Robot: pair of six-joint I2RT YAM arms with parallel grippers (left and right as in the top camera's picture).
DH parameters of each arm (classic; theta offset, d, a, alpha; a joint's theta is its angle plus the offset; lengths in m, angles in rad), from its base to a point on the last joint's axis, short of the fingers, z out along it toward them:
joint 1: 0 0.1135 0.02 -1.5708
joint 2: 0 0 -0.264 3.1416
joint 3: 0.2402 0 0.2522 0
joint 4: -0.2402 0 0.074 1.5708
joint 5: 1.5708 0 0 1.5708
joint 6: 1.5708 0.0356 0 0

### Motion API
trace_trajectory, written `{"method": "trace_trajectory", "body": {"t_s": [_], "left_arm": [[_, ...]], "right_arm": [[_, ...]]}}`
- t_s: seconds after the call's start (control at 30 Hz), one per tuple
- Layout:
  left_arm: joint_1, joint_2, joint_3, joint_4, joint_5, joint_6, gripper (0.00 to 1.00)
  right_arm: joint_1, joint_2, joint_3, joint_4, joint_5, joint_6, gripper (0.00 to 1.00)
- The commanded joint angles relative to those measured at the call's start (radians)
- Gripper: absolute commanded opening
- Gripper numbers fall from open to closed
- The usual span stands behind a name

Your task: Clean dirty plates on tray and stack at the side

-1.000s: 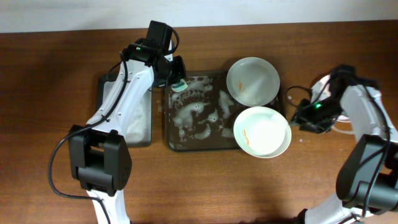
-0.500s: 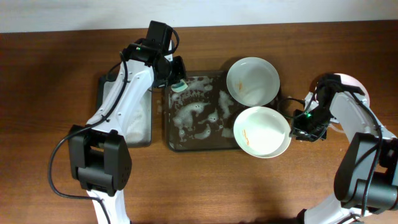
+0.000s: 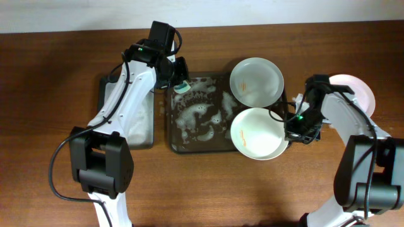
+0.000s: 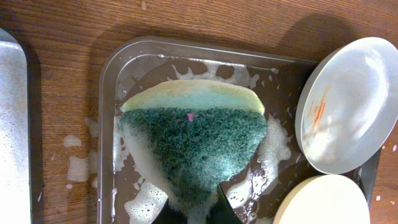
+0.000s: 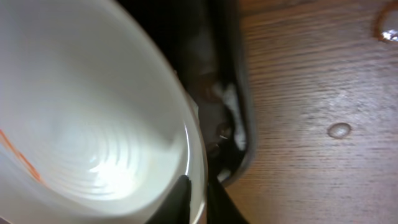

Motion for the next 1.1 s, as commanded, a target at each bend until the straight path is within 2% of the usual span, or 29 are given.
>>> {"method": "trace_trajectory", "body": {"t_s": [0.0,0.2,0.5,0.67,0.83,1.07], "left_arm": [[-0.002,-0.006,0.006,-0.006,-0.007,0.003,0.01],[-0.002,-0.006,0.006,-0.007,-0.007,0.003,0.01],[-0.002,-0.006,0.006,-0.009,-0.007,0.003,0.01],[-0.002,-0.006,0.006,-0.009,-0.007,0.003,0.01],[-0.002,-0.006,0.006,-0.022,-0.008,0.003,0.01],[-0.002,-0.006,0.006,-0.042,-0.018,0.017,0.01]], "right_arm": [[0.046,0.012,-0.011,0.001,0.008,0.021,0.04],[0.131,0.012,-0.011,0.021,0.001,0.022,0.04],[0.287,0.012,0.0,0.147,-0.019,0.091,0.04],[0.357,0.012,0.072,0.209,-0.014,0.174,0.04],[0.422,0.016,0.085,0.337,0.099,0.294,0.04],[0.472,0.076,0.085,0.428,0.166,0.363,0.04]]}}
